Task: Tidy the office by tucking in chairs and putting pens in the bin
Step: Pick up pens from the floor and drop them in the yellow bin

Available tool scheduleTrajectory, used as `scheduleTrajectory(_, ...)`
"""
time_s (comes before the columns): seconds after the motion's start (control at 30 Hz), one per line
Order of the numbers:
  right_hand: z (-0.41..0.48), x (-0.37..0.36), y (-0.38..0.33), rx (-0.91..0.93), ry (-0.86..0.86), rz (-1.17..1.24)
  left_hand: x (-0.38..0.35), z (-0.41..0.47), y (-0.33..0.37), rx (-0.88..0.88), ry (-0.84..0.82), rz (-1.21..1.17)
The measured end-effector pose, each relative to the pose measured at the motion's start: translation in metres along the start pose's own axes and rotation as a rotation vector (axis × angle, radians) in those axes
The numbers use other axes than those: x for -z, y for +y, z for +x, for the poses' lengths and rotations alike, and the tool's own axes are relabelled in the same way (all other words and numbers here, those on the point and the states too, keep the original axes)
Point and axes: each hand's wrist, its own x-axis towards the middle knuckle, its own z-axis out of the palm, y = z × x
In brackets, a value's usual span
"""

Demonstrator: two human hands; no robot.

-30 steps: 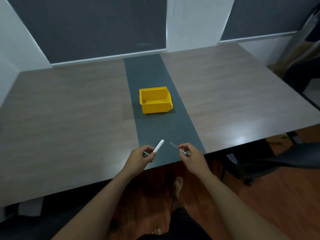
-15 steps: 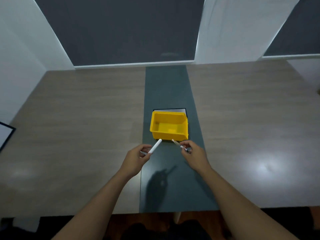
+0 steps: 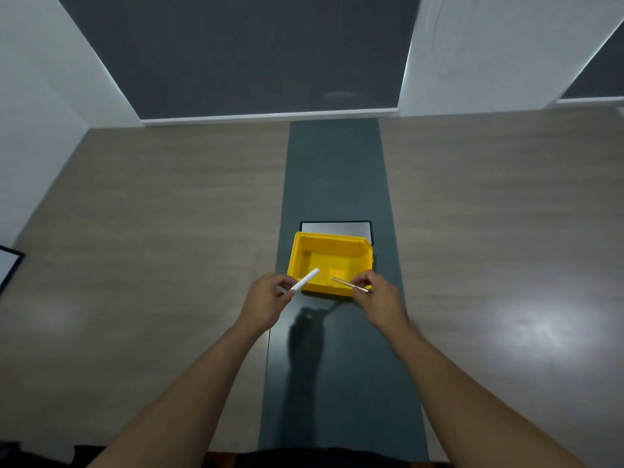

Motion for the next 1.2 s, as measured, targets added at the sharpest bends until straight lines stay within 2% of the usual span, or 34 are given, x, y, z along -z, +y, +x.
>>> scheduleTrajectory(0.27,0.045,-0.012,0.013,0.004,0.015,-0.196,-0.03,0.062,0.008,-0.061,-0.029,0.125)
scheduleTrajectory(0.47,0.063,-0.024,0.009,0.055,-0.03,-0.214,-0.04,0.096,0.011,-0.111,-0.081,0.168)
scheduleTrajectory(0.6,0.067,-0.024,0.009,0.017,-0.064,-0.227,-0.039,0.103,0.006,-0.107,-0.123,0.193)
scheduleTrajectory(0.97,0.023,-0.014,0.018,-0.073,0.009,-0.165,-0.026,0.051,-0.013,-0.176,-0.083,0.046)
scheduleTrajectory(1.2,-0.047,-0.021,0.003,-0.104,0.153,-0.118,-0.011,-0.003,-0.018,-0.284,-0.166,0.003)
